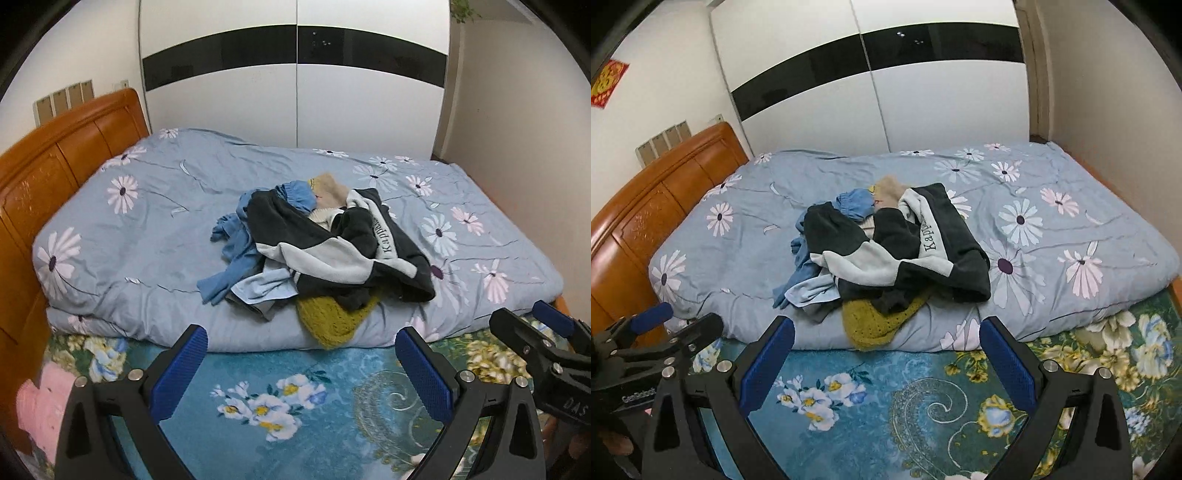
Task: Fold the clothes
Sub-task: 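Move both grippers toward the clothes pile on the bed, then grasp the black-and-white fleece jacket with the right gripper and lift it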
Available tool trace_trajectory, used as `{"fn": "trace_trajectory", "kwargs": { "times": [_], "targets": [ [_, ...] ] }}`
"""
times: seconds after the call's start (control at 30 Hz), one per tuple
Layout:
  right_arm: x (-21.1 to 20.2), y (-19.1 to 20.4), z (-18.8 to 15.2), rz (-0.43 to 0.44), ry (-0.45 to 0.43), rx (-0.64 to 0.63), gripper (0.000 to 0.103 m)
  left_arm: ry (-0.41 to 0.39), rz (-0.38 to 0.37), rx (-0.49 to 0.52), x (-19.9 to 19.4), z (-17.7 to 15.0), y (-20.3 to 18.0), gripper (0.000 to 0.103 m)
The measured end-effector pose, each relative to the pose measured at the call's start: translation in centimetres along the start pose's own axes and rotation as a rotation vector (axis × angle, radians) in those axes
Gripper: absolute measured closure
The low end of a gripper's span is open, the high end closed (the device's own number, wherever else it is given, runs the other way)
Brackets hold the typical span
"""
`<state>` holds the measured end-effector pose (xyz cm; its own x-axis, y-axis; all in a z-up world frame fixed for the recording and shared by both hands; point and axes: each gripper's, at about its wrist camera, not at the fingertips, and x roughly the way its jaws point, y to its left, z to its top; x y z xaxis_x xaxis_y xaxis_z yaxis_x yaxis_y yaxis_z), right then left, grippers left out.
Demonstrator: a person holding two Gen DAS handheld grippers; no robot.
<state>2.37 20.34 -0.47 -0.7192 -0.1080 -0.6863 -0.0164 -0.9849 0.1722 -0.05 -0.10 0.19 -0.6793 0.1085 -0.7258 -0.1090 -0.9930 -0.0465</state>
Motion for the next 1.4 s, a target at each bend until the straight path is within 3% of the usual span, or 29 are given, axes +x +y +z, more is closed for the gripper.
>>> {"fn": "trace_trajectory", "kwargs": {
  "times": [0.13,0.33,0.77,0.9,1.07,1.4],
  "targets": [
    [-1.7,1.7,0.7,-0.029,0.004,-0.035,0.002,-0.029,-0.016,0.017,-0.8,2.0,0.2,0.000],
    [-2.7,3.9,1.7,-0.075,0.017,-0.091,0.002,-0.070,-0.054,-0.022,-1.4,2.0,1.7,0.000],
    [1.6,6.8,1.5,-0.118,0.123,-0.181,0.002,0.015,-0.118,-0.156,2.6,0.2,7.1,0.000],
    [4.4,5.8,1.5,-0.122,0.166,-0.175,0.002,0.014,-0.109,-0.169,4.7,-0.3,8.6,0.000],
    [10.0,4.9,2.7,-0.144,0.234,-0.248,0.003,0.069,-0.093,-0.192,7.8,-1.4,10.9,0.000],
    [26.1,4.5,5.0,-0.152,0.364,-0.414,0.003,0.171,-0.017,-0.231,12.5,-4.3,16.4,0.000]
  ]
}}
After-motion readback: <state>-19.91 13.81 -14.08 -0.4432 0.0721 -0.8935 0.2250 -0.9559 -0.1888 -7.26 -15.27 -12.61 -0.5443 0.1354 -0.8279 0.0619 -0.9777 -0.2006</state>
